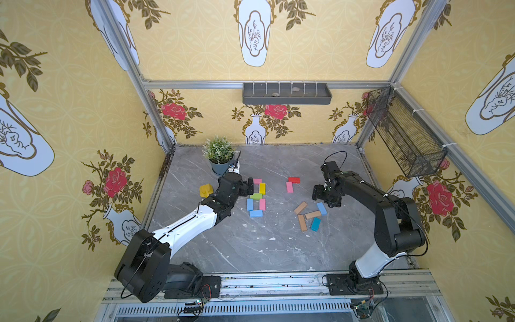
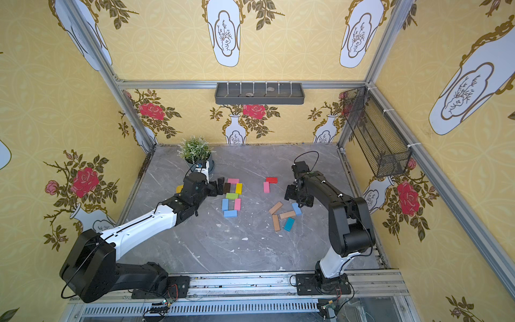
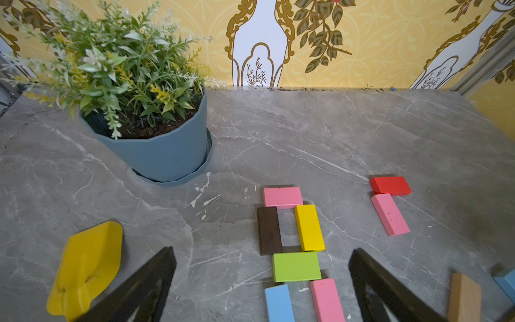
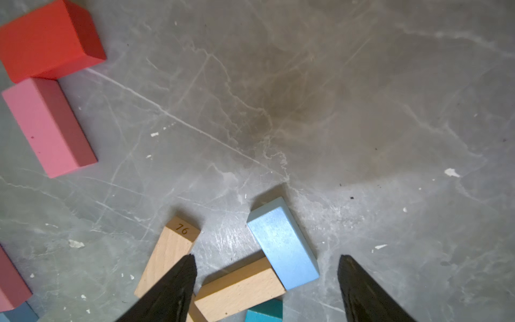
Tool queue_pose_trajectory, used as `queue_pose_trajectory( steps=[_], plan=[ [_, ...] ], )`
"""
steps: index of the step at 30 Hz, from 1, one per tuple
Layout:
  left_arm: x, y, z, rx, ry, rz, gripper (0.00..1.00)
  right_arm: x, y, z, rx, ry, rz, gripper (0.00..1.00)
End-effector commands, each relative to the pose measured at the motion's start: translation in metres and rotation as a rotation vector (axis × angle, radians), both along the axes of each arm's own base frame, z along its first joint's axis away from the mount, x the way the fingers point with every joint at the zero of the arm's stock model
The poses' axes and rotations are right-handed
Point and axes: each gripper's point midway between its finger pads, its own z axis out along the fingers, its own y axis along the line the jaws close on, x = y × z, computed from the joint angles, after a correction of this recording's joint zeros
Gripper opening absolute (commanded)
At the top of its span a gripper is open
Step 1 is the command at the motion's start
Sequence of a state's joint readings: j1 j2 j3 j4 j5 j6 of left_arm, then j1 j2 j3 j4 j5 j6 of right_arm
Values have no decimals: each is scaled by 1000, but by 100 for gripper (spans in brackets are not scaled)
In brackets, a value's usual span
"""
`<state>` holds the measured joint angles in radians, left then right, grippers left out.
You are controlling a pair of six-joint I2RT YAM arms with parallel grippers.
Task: Assemble the number 8 with building blocks
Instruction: Assemble the building block at the center of the board.
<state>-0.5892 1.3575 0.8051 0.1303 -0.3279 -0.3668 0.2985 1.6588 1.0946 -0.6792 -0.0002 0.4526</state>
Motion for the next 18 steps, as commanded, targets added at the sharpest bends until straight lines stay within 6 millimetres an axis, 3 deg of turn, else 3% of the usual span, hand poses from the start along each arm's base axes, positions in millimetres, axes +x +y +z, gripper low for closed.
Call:
queue_pose_trajectory(
  steps=[1,18],
  plan=[
    [3,-4,3,-15,-9,-7,100,4,1,-4,10,-10,-16,81],
    [3,-3,1,-7,-6,-7,100,-9,-5,-32,-19,64,-27,69]
  ],
)
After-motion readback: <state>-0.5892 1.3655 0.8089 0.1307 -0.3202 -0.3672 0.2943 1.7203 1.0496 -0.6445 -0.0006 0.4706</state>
